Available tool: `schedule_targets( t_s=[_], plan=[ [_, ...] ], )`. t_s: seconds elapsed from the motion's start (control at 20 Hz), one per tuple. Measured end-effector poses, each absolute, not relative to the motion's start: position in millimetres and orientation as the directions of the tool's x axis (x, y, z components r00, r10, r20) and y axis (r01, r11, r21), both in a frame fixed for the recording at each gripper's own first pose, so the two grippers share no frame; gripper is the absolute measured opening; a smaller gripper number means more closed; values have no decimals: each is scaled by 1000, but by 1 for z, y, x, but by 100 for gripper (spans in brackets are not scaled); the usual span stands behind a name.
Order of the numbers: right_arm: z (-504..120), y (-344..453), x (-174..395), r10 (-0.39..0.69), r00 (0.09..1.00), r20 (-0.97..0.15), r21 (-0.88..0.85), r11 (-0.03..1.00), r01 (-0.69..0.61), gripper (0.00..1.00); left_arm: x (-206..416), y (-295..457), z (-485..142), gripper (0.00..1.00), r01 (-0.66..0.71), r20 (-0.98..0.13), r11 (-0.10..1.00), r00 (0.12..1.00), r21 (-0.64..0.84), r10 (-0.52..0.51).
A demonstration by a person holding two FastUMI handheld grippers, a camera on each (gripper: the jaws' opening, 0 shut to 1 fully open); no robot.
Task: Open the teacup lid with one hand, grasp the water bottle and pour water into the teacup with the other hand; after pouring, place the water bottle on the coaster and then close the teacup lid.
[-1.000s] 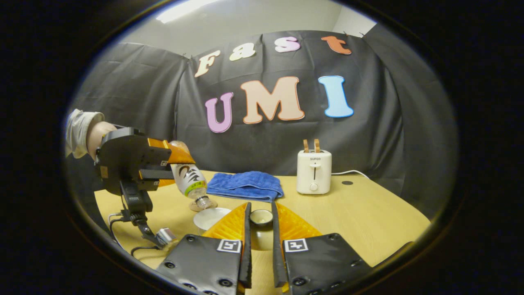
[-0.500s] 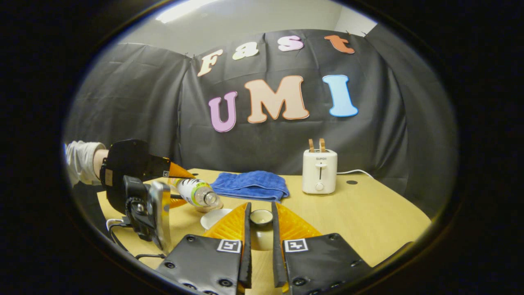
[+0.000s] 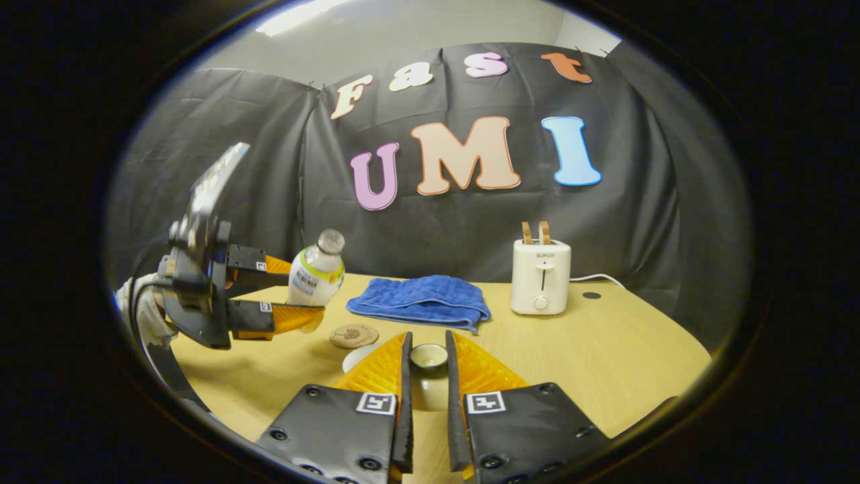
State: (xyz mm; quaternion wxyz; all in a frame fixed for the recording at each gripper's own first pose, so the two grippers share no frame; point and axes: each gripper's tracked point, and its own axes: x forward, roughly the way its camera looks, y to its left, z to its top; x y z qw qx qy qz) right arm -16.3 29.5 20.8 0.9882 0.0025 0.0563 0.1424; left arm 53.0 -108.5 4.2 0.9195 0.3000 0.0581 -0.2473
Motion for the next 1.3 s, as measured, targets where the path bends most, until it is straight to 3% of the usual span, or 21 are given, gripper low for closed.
schedule_targets(
  t_s=[0.2, 0.7, 1.3],
  plan=[
    [21, 40, -16, 298, 948, -112, 11, 954, -298, 22, 79, -116, 23, 55, 474, -164, 817, 881, 328, -445],
    [20, 42, -15, 295, 948, -116, 13, 955, -296, 22, 118, -119, 5, 55, 440, -84, 897, 896, 41, -436],
    [14, 35, -13, 287, 950, -124, 30, 958, -286, 22, 143, -129, -19, 62, 401, -95, 915, 910, -43, -403]
  ],
)
